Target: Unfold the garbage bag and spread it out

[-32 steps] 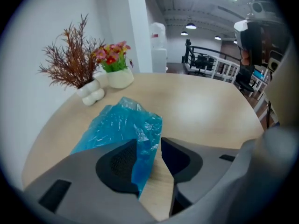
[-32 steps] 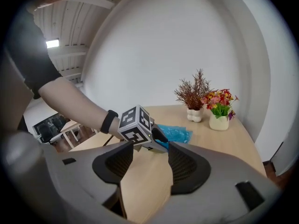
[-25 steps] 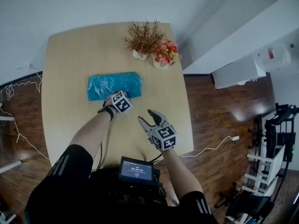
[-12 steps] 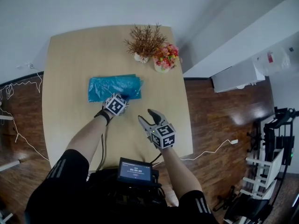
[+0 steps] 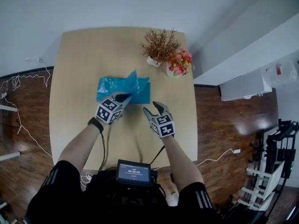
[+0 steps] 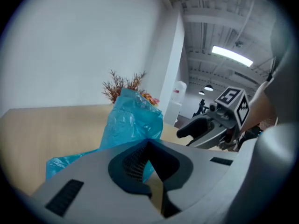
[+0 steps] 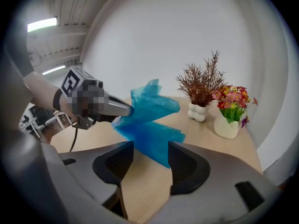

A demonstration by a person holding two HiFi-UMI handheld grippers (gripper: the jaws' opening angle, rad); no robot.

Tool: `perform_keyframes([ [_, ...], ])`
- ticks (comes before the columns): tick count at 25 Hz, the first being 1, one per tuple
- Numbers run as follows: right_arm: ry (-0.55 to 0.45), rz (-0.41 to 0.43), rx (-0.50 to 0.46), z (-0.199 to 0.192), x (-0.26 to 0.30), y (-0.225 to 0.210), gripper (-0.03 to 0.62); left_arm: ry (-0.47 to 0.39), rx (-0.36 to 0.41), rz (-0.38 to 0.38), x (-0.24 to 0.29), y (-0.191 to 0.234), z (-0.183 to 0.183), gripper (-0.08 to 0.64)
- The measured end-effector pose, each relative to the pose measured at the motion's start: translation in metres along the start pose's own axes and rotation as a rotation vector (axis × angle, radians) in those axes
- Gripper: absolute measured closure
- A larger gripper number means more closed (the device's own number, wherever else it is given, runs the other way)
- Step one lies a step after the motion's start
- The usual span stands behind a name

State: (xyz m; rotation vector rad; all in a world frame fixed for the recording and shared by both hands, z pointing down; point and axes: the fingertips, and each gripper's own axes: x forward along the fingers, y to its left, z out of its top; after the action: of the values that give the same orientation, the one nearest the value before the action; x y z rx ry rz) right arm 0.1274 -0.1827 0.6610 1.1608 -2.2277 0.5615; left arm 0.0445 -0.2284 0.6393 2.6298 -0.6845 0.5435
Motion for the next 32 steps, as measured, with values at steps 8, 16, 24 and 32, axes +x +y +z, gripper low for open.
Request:
perform_keyframes([
  [8,0.153,0.009,-0.101,-0.012,0.063,-0.002,0.391,-0.153,-0.056,0.016,-0.052,0.013,0.035,0.560],
  [16,0.307,0.002,-0.176,-0.044,0.106,-0.007,0.427,-0.229,-0.058,0.069,-0.093,0.034,0.040,0.560],
  [24,0.298,0.027,-0.202,-0.050,0.115,0.001,0.558,-0.271,-0.135,0.140,-0.118,0.060,0.032,0.560],
  [32,0.253,-0.035,-0.147,-0.046,0.083,-0.025,0.564,-0.465,-0.329,0.299,-0.201,0.113,0.047,0.560],
])
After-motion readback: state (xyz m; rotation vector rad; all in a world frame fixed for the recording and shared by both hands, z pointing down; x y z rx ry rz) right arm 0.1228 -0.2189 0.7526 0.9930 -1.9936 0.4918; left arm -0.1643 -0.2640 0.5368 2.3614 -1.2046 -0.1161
